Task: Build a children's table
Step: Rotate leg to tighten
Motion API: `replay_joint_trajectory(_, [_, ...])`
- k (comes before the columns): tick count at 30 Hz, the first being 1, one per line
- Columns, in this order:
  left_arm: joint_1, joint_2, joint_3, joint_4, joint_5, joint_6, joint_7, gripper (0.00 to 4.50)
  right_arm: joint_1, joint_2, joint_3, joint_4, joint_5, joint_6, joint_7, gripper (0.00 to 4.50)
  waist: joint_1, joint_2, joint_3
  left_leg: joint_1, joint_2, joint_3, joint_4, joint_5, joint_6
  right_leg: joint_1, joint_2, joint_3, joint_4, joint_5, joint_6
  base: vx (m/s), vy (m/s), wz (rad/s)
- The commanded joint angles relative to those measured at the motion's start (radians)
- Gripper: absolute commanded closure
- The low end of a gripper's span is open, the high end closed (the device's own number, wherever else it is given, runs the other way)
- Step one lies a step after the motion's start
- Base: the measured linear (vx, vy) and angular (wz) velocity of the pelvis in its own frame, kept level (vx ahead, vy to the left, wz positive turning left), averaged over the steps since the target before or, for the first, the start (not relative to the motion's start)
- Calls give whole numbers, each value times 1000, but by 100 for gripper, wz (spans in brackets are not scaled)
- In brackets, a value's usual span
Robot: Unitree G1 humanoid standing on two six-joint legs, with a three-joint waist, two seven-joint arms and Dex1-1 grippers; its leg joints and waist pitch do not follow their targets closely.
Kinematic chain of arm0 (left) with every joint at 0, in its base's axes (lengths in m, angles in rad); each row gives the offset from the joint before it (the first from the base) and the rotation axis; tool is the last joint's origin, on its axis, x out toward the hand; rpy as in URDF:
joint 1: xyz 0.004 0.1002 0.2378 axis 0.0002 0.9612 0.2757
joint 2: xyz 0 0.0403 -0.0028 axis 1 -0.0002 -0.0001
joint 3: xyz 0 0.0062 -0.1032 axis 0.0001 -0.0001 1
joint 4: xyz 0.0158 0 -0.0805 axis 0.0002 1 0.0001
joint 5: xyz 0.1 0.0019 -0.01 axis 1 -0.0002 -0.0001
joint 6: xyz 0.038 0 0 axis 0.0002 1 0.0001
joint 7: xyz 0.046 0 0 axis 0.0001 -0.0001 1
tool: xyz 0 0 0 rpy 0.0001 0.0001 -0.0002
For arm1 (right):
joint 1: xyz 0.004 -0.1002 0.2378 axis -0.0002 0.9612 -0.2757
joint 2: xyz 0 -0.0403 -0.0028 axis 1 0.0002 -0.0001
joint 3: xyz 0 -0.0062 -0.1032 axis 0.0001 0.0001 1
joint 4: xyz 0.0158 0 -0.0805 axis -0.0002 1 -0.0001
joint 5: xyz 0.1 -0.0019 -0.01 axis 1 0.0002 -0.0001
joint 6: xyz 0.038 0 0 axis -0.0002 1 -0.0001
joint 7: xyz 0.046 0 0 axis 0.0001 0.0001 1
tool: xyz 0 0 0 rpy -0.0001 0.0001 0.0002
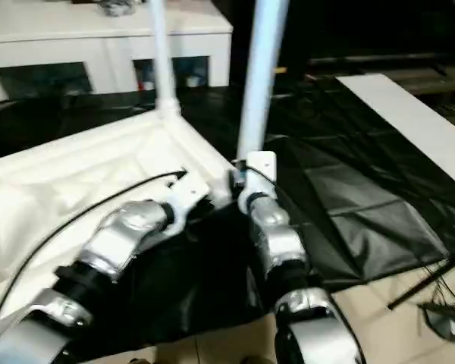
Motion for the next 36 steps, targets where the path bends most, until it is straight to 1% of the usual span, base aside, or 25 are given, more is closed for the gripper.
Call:
replay_joint_trajectory(1, [7,38,-5,-21,13,-35,-33,450,35,-50,25,-139,20,43,79,64,3,-3,-59,25,49,-36,-93,-435,-18,25,-54,31,-76,-466,-116,0,0,0])
replay_joint_trajectory(4, [23,74,-12,-44,0,-47,-81,450,89,-122,43,-250,40,108,194,52,5,-1,-61,24,51,-33,-94,-398,-9,29,-52,36,-68,-401,-135,0,0,0])
replay_joint_trajectory(5, [28,85,-15,-51,-5,-50,-100,450,104,-144,48,-276,52,128,236,27,8,-1,-62,24,51,-32,-94,-392,-5,32,-52,36,-68,-386,-139,0,0,0])
replay_joint_trajectory(6, [45,118,-28,-75,-22,-72,-178,450,146,-214,68,-345,72,168,345,21,10,4,-64,24,53,-31,-92,-371,1,33,-53,39,-62,-344,-155,0,0,0])
replay_joint_trajectory(7, [45,118,-28,-75,-23,-72,-180,450,147,-216,69,-347,72,168,348,19,14,-1,-65,21,54,-29,-91,-348,13,39,-51,39,-59,-304,-165,52,-4,-1])
replay_joint_trajectory(8, [57,149,-39,-89,-31,-88,-238,450,179,-284,101,-400,83,195,454,13,16,5,-65,24,53,-26,-89,-333,18,38,-49,40,-57,-269,-183,52,-4,-1])
replay_joint_trajectory(9, [66,166,-47,-99,-43,-108,-286,450,193,-317,119,-422,75,197,493,6,20,4,-67,25,54,-26,-87,-326,21,40,-49,40,-54,-256,-190,60,-8,2])
replay_joint_trajectory(10, [67,168,-48,-100,-44,-110,-291,450,195,-321,122,-425,74,197,498,6,21,7,-67,27,54,-23,-86,-318,24,36,-50,42,-53,-242,-198,0,0,0])
replay_joint_trajectory(11, [85,206,-67,-126,-72,-157,-398,450,214,-375,148,-459,67,203,561,6,23,6,-69,25,53,-22,-83,-300,29,38,-50,42,-49,-217,-211,60,-15,4])
replay_joint_trajectory(12, [85,206,-67,-126,-72,-157,-398,450,214,-375,148,-459,67,203,561,6,25,8,-69,24,54,-21,-81,-286,33,39,-50,44,-45,-195,-222,60,-21,2])
replay_joint_trajectory(13, [95,232,-80,-144,-88,-175,-461,450,219,-396,155,-470,78,210,600,6,23,5,-69,21,52,-21,-79,-269,37,42,-49,44,-38,-165,-239,60,-21,2])
replay_joint_trajectory(14, [103,251,-87,-159,-98,-174,-500,450,223,-409,156,-485,104,232,640,6,28,8,-72,26,54,-20,-77,-260,38,40,-50,44,-35,-151,-247,54,-25,3])
replay_joint_trajectory(15, [103,251,-88,-159,-98,-174,-501,450,223,-410,156,-486,105,233,641,6,31,8,-72,27,54,-17,-75,-238,47,42,-49,45,-30,-116,-262,0,0,0])
replay_joint_trajectory(17, [110,278,-87,-183,-130,-163,-566,450,221,-437,167,-510,154,262,747,6,44,10,-71,31,57,-16,-74,-216,56,43,-49,46,-25,-89,-274,0,0,0])
replay_joint_trajectory(18, [110,281,-86,-187,-135,-164,-575,450,216,-440,172,-507,147,254,754,6,49,11,-70,35,59,-14,-75,-217,52,40,-48,45,-25,-91,-278,0,0,0])
replay_joint_trajectory(19, [110,282,-86,-189,-136,-164,-577,450,213,-440,173,-503,144,252,754,6,52,7,-69,34,60,-14,-76,-216,46,42,-48,45,-22,-99,-278,0,0,0])
replay_joint_trajectory(20, [110,285,-85,-192,-138,-163,-583,450,199,-434,175,-484,129,245,743,6,54,9,-68,34,60,-14,-78,-220,40,41,-48,45,-23,-110,-276,0,0,0])
replay_joint_trajectory(21, [109,290,-84,-192,-140,-167,-593,450,182,-430,183,-458,113,235,740,6,54,5,-66,35,59,-14,-80,-240,26,39,-48,44,-25,-144,-271,0,0,0])
replay_joint_trajectory(25, [109,298,-81,-191,-139,-172,-605,450,173,-437,196,-446,101,236,767,6,51,2,-62,36,58,-17,-84,-307,-12,37,-51,48,-37,-260,-229,0,0,0])
replay_joint_trajectory(26, [109,298,-81,-191,-139,-172,-605,450,173,-437,196,-446,101,236,767,6,50,2,-63,36,58,-17,-84,-308,-13,37,-52,49,-37,-265,-224,0,0,0])
replay_joint_trajectory(27, [110,302,-77,-194,-138,-170,-609,450,173,-445,204,-447,101,240,790,35,50,1,-64,36,57,-17,-84,-301,-14,37,-51,49,-37,-260,-221,0,0,0])
replay_joint_trajectory(28, [111,304,-75,-195,-138,-169,-610,450,173,-448,206,-447,103,242,799,43,50,-4,-64,34,57,-17,-83,-290,-8,39,-53,49,-35,-256,-220,0,0,0])
replay_joint_trajectory(32, [112,305,-71,-196,-138,-168,-612,450,171,-455,210,-440,104,239,814,62,51,-2,-67,33,57,-16,-79,-250,9,39,-52,49,-31,-214,-230,0,0,0])
replay_joint_trajectory(33, [112,305,-71,-195,-137,-168,-612,450,171,-459,214,-436,103,237,821,86,51,-2,-68,32,57,-16,-78,-237,13,41,-51,48,-29,-198,-235,0,0,0])
replay_joint_trajectory(36, [111,305,-70,-191,-137,-170,-611,450,174,-469,222,-440,104,238,840,112,51,-1,-69,32,56,-15,-77,-233,19,42,-51,47,-28,-186,-242,0,0,0])
